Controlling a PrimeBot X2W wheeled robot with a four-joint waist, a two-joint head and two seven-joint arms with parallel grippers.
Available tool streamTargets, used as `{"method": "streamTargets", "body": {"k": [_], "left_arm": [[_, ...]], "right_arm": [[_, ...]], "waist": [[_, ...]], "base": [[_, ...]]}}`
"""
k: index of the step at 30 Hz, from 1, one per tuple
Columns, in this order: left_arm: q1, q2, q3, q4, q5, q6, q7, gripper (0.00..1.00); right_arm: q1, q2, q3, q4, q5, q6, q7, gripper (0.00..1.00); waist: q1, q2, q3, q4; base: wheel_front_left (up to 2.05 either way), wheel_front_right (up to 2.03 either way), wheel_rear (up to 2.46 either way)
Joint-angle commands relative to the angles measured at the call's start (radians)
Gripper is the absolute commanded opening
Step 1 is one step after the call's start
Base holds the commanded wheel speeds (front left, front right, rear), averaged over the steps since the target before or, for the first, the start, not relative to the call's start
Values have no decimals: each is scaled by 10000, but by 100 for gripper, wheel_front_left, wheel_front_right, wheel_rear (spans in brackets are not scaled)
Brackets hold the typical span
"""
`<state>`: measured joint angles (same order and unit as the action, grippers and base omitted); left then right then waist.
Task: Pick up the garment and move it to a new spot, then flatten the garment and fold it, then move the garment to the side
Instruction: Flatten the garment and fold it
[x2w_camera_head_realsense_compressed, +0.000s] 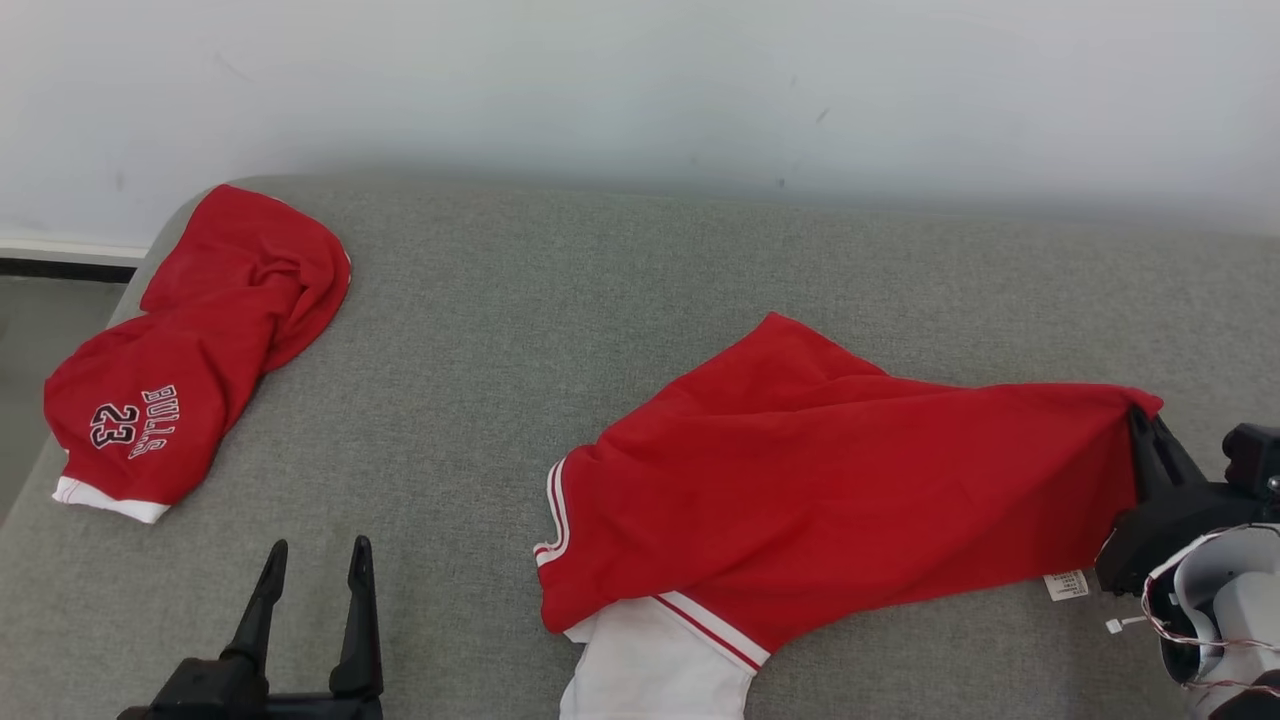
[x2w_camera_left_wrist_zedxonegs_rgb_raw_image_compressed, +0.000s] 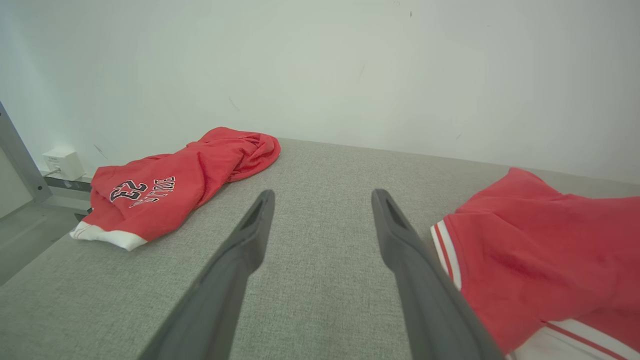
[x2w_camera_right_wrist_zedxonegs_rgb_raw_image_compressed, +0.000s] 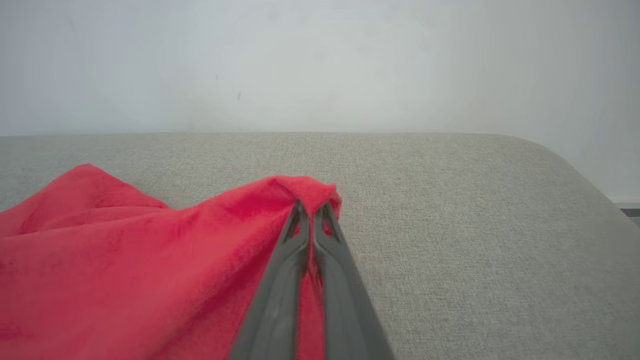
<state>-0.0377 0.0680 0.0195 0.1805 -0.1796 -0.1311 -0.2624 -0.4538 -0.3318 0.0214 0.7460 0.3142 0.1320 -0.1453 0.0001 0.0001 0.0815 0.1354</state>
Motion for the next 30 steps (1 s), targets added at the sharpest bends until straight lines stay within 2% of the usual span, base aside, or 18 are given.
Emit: {"method": "streamTargets", "body": {"k": [1, 2, 3, 4, 11, 16, 26, 30], "left_arm": [[-105, 7, -3, 26, -46, 16, -37, 100], [-97, 6, -5, 48, -51, 16, -35, 100], [-108, 3, -8, 72, -59, 16, -37, 100], [-114, 0, -20, 94, -56, 16, -35, 100], [-102, 13, 20, 222, -99, 15, -37, 100], [146, -1, 28, 205, -74, 15, -37, 100], [471, 169, 158, 193, -111, 14, -37, 100], [585, 165, 209, 136, -66, 14, -37, 100]], "right_arm": [[-102, 45, 48, 102, -64, -26, 58, 0], [-189, 65, 83, 228, -86, -26, 101, 20], [-274, 73, 135, 376, -111, -26, 136, 98], [-336, 94, 190, 514, -100, -26, 186, 100], [-208, 110, 415, 958, 60, -26, -320, 100], [403, 162, 477, 554, 231, -26, -857, 100], [2117, 582, 172, -1808, -1, -26, -1198, 100], [2925, 928, -172, -3235, -230, -26, -1203, 100]], "waist": [[-1, -1, 39, 26], [-1, -1, 50, 21], [-1, -1, 52, 13], [-1, -1, 44, 2], [-1, -1, -159, -265], [-1, -1, -426, -502], [-1, -1, -901, -903], [-1, -1, -954, -979]], "base": [[0, 0, 0], [0, 0, 0], [0, 0, 0], [0, 0, 0], [0, 0, 0], [0, 0, 0], [0, 0, 0], [0, 0, 0]]}}
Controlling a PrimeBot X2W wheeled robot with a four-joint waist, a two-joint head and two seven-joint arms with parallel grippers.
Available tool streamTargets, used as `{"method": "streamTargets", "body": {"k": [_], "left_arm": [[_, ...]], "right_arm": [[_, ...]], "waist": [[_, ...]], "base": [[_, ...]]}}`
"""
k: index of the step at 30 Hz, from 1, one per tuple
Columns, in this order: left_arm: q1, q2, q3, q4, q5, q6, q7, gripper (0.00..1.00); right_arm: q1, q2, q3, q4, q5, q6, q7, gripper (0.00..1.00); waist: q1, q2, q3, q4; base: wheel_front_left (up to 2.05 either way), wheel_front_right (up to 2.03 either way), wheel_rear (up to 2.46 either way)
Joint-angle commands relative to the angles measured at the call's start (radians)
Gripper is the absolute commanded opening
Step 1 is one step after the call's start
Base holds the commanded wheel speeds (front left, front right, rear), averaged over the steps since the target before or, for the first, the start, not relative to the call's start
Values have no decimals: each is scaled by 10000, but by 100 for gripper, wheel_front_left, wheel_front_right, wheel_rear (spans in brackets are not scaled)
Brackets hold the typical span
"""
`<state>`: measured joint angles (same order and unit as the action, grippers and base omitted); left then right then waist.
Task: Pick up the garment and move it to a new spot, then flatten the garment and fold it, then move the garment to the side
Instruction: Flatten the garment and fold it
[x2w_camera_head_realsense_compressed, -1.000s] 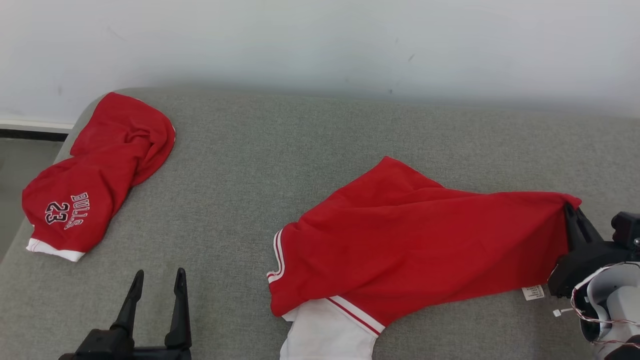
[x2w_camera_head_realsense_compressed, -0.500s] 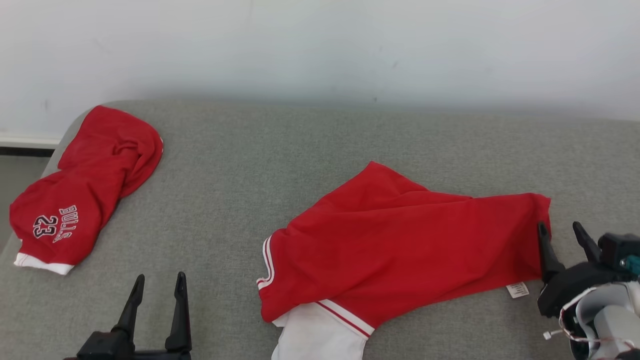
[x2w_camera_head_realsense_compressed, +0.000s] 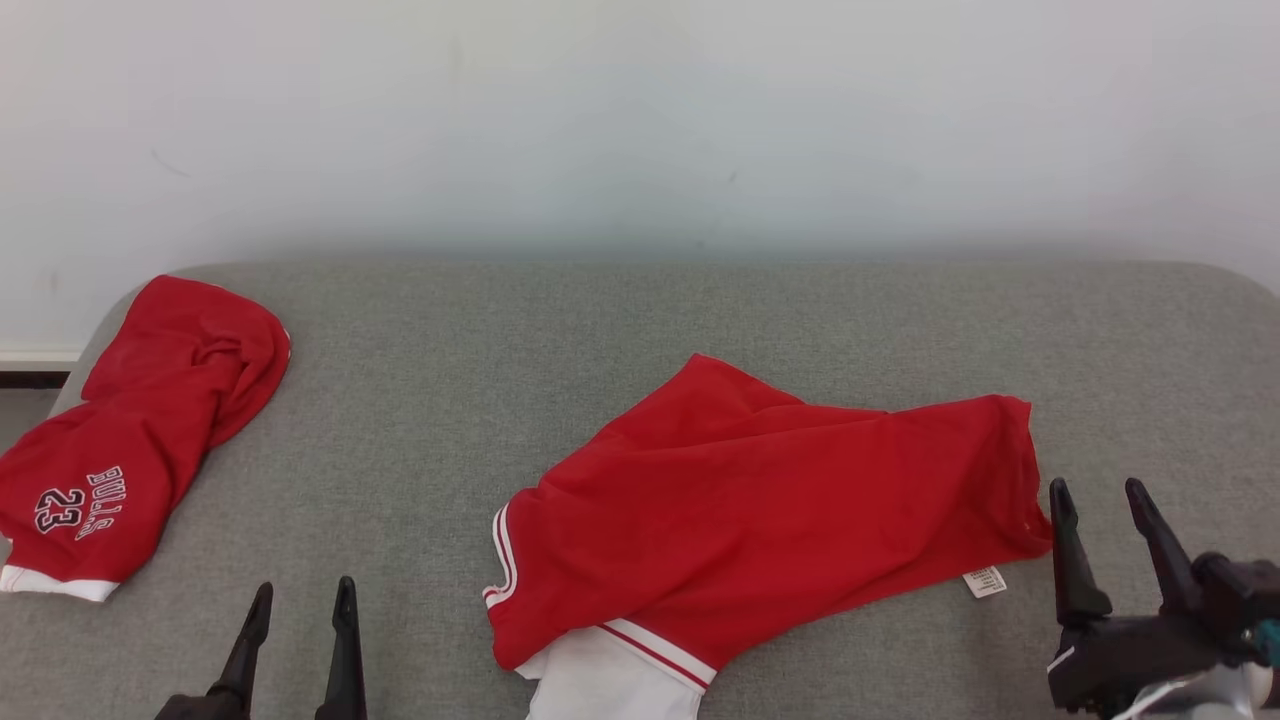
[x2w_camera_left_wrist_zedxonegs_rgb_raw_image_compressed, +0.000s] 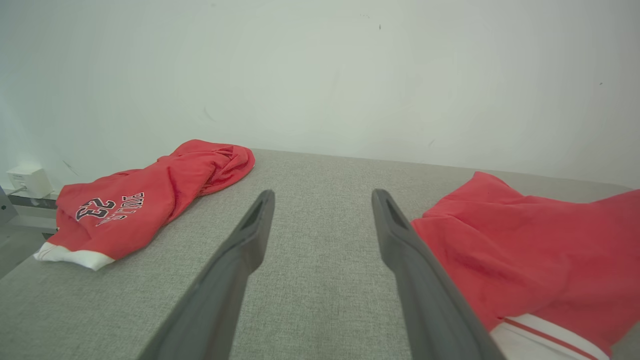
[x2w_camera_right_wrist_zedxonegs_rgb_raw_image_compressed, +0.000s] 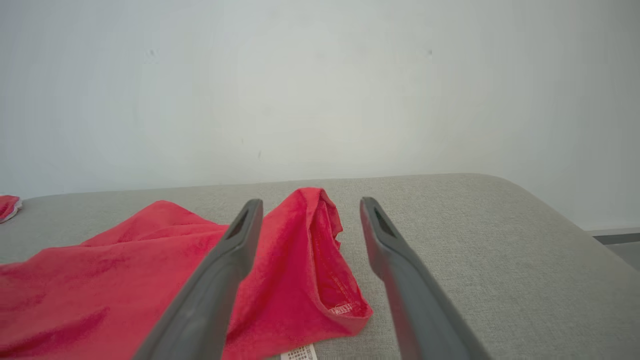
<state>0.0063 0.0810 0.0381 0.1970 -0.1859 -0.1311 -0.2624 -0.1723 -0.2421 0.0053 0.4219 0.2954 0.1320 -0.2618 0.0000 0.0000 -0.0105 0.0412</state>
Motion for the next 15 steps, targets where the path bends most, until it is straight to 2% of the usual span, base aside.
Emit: {"method": "streamTargets", "body": {"k": [1, 7, 15], "left_arm": [[144, 37, 24, -30, -1, 14, -37, 100], [166, 47, -104, -12, -5, 14, -37, 100], [-207, 260, -693, 289, -118, 14, -37, 100]], "right_arm": [[307, 121, -71, -297, -117, -26, -36, 100], [1358, 703, -446, -1581, -403, -26, -23, 100], [1780, 1047, -573, -2067, -561, -26, 96, 100]], "waist": [[0, 0, -46, -48], [0, 0, -77, -31], [0, 0, 34, -89]], "base": [[0, 0, 0], [0, 0, 0], [0, 0, 0]]}}
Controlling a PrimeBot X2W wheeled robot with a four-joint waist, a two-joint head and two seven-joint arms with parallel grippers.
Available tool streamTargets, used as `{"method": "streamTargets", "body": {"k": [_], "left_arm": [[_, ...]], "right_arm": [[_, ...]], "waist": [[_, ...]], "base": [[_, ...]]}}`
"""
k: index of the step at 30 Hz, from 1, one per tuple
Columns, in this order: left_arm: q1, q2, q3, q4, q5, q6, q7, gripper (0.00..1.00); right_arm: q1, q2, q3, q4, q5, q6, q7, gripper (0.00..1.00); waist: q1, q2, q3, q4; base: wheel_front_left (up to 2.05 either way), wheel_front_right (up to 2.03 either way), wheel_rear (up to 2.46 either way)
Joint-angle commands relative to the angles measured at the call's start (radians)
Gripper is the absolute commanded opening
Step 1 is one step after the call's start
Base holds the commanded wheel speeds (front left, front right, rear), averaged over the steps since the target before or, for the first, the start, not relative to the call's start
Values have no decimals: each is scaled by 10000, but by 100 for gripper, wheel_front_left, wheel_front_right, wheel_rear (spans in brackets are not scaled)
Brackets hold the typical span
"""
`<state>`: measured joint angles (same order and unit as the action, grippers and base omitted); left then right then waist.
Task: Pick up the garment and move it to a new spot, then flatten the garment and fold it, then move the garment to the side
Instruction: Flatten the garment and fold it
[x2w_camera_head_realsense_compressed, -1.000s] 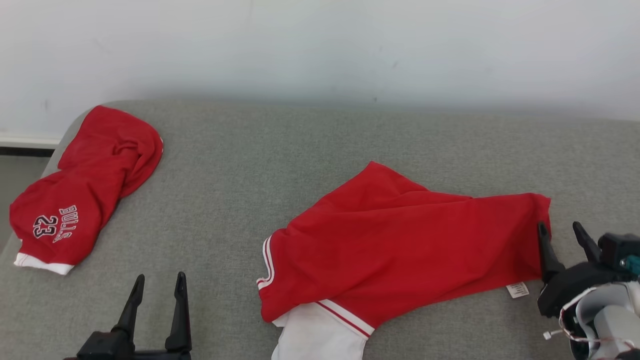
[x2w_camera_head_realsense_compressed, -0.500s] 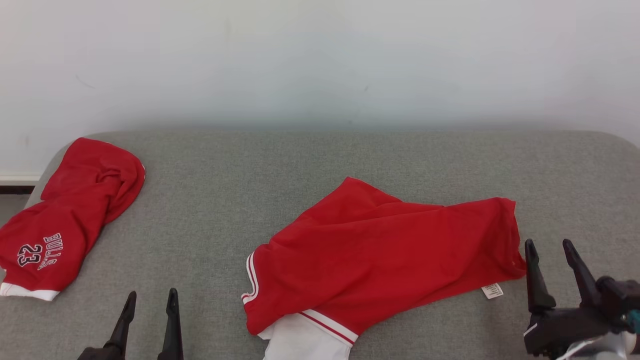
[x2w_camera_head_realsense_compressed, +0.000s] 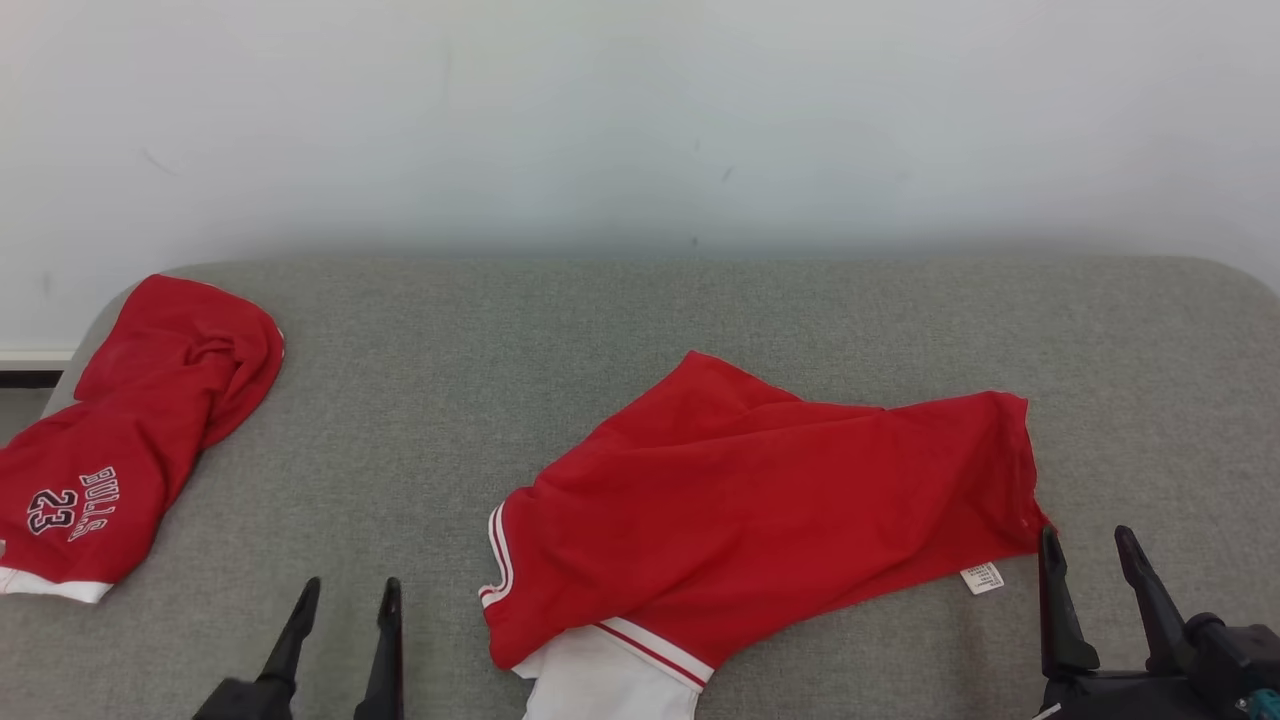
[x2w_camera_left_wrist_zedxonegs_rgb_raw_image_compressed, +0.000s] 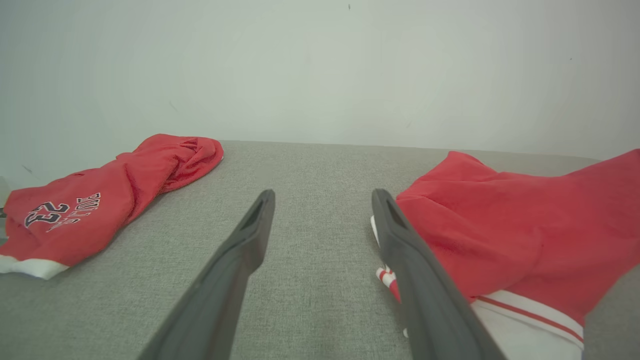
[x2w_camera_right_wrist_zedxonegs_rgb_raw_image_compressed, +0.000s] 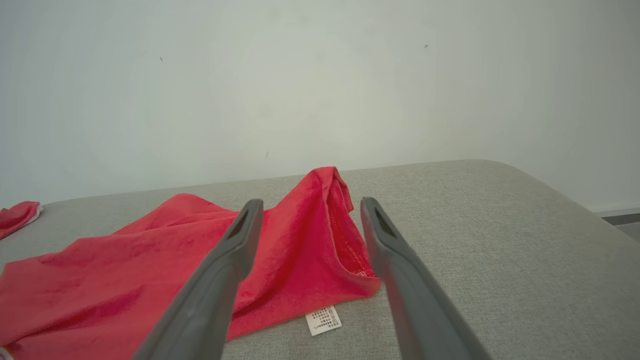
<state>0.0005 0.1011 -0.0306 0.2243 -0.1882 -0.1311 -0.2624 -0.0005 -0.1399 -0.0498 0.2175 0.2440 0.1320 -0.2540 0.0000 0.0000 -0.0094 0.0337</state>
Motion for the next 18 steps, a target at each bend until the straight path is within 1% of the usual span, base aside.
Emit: {"method": "streamTargets", "body": {"k": [1, 3, 11, 14, 15, 18], "left_arm": [[-256, 118, -163, 130, -52, 14, -35, 100], [-532, 237, -410, 373, 44, 14, -37, 100], [-2201, 876, -1577, 1946, -384, 14, 64, 100], [-2732, 1038, -2023, 2583, -705, 14, 337, 100], [-2990, 1133, -2295, 2963, -948, 15, 583, 100], [-3257, 1372, -2913, 3417, -1282, 19, 860, 100]], "right_arm": [[54, 48, -1, -43, -64, -26, 45, 100], [21, 77, 67, -83, -83, -26, 91, 100], [-275, 127, 202, 25, -19, -26, 186, 100], [-392, 137, 198, 92, 9, -26, 160, 100], [-446, 140, 213, 151, 33, -26, 128, 100], [-533, 158, 239, 258, 77, -26, 79, 100]], "waist": [[0, 0, 42, -35], [0, 0, 101, -98], [0, 0, 626, -526], [0, 0, 838, -713], [0, 0, 963, -831], [0, 0, 1090, -985]], "base": [[0, 0, 0], [0, 0, 0], [0, 0, 0], [0, 0, 0], [0, 0, 0], [0, 0, 0]]}}
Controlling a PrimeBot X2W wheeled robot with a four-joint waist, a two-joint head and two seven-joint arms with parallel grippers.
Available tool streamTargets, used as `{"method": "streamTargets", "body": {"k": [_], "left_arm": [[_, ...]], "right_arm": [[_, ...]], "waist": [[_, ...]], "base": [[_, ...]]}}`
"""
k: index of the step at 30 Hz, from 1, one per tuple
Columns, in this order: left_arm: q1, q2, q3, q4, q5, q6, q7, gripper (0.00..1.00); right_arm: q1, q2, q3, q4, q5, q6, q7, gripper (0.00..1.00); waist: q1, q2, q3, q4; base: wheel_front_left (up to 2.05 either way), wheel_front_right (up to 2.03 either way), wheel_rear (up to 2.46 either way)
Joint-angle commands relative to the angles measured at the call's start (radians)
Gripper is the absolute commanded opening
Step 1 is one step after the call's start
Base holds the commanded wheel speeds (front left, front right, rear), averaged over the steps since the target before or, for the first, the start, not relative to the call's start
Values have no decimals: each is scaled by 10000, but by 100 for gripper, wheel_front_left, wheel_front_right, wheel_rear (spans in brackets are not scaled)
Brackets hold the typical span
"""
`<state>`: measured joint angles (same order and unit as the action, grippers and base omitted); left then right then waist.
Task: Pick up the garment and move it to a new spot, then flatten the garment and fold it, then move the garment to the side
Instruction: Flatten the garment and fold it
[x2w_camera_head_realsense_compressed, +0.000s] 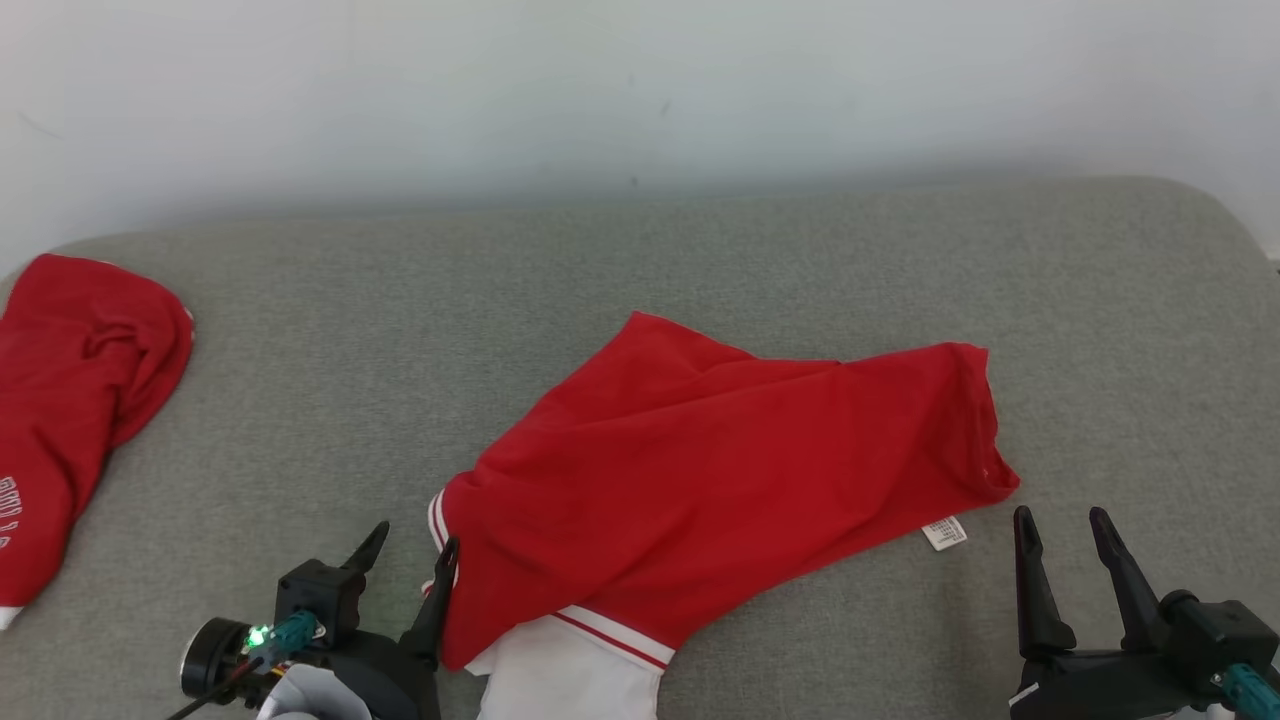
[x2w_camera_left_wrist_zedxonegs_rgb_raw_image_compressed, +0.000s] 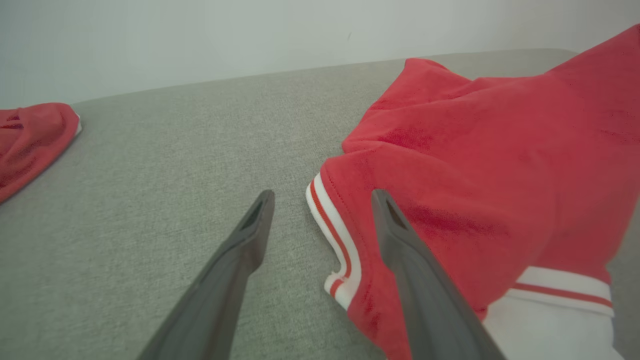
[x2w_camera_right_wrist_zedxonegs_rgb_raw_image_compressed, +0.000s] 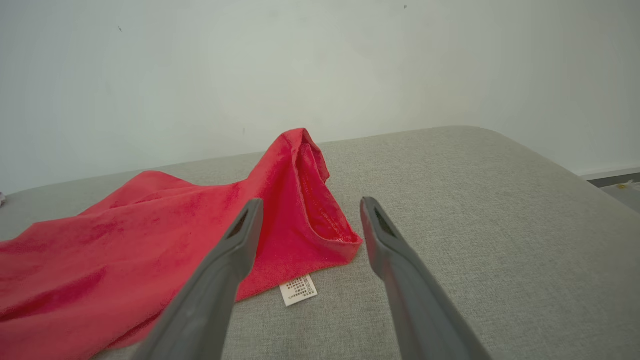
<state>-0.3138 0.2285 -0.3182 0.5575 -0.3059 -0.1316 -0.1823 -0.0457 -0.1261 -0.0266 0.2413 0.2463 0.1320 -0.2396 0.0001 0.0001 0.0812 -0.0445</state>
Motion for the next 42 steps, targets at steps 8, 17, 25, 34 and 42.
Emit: {"method": "streamTargets", "body": {"k": [8, 17, 25, 34, 42], "left_arm": [[-294, 473, -1055, 810, -1210, 24, 933, 100], [-403, 511, -2028, 1205, -2145, 18, 1918, 0], [-1255, 818, -2327, 1084, -2037, 24, 1182, 0], [-3176, 1473, -2005, 1265, -1894, 27, 392, 0], [-3965, 2062, -1515, 2151, -1989, 158, -197, 0]], "right_arm": [[-107, 47, -82, 200, 81, -26, -154, 100], [-222, 109, -79, 346, 30, -26, -197, 100], [-274, 58, -102, 295, 69, -26, -240, 100], [-525, -18, -26, 332, 10, -26, -249, 100], [-754, 47, -10, 527, -48, -26, -258, 100]], "waist": [[-1, -1, 226, -322], [-1, -1, 169, -250], [-1, -1, 229, -184], [-1, -1, 524, -366], [-1, -1, 865, -783]], "base": [[0, 0, 0], [0, 0, 0], [0, 0, 0], [0, 0, 0], [0, 0, 0]]}}
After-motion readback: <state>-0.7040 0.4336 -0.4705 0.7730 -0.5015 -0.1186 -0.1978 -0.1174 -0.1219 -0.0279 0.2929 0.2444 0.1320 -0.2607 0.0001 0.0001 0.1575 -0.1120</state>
